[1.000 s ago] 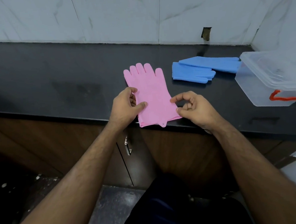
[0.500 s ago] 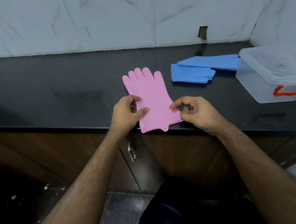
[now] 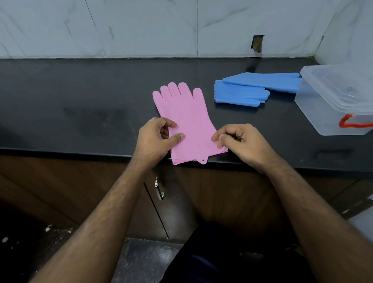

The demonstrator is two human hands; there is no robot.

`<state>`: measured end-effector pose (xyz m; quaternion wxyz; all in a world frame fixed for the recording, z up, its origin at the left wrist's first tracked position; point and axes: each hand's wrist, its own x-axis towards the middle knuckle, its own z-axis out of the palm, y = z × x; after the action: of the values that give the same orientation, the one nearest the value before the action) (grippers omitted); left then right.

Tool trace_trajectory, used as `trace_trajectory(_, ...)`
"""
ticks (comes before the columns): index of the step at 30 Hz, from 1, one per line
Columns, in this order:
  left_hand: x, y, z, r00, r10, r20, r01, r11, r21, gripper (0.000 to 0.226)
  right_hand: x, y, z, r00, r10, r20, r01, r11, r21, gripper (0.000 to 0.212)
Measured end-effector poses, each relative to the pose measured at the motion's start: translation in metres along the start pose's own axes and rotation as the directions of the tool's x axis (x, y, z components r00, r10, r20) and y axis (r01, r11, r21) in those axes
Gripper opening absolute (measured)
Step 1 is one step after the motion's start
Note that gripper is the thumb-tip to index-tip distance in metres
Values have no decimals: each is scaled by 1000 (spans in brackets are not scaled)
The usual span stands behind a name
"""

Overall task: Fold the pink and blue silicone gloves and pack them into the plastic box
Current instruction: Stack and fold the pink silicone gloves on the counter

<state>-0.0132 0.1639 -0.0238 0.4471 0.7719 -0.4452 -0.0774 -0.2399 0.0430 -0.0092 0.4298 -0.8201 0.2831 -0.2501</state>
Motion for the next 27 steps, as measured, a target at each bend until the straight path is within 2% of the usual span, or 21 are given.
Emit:
trace_trajectory(2, -1, 2, 0, 1000, 7, -3, -7, 1000, 12, 35, -1, 2, -1, 999, -25, 28, 26, 1000, -12, 11)
trace_trajectory(5, -2, 1, 0, 999, 45, -8, -44, 997, 61, 38, 1, 2, -2, 996, -42, 83, 48, 996, -70, 6)
trace_trajectory(10, -11, -2, -5, 991, 125, 52, -130, 987, 93, 38, 4, 2, -10, 977, -45, 206, 78, 985, -156, 17)
trace_trajectory(14, -38, -5, -18, 940, 294, 172, -306, 951, 48, 25, 2, 2, -13, 964, -84, 253, 133, 974, -183, 24)
trace_trajectory(19, -65, -9, -18, 926, 319, 204, -320, 947, -29, 40, 1, 3, -9, 965, -130, 230, 159, 980, -116, 19)
trace_trajectory(22, -70, -12, -16, 932, 317, 175, -322, 947, -3, 36, 0, 4, -8, 966, -131, 222, 154, 984, -89, 16)
trace_trajectory(27, -73, -15, -7, 924, 383, 10, -383, 922, 55, 25, -1, 5, -7, 973, -133, 187, 150, 985, -80, 12)
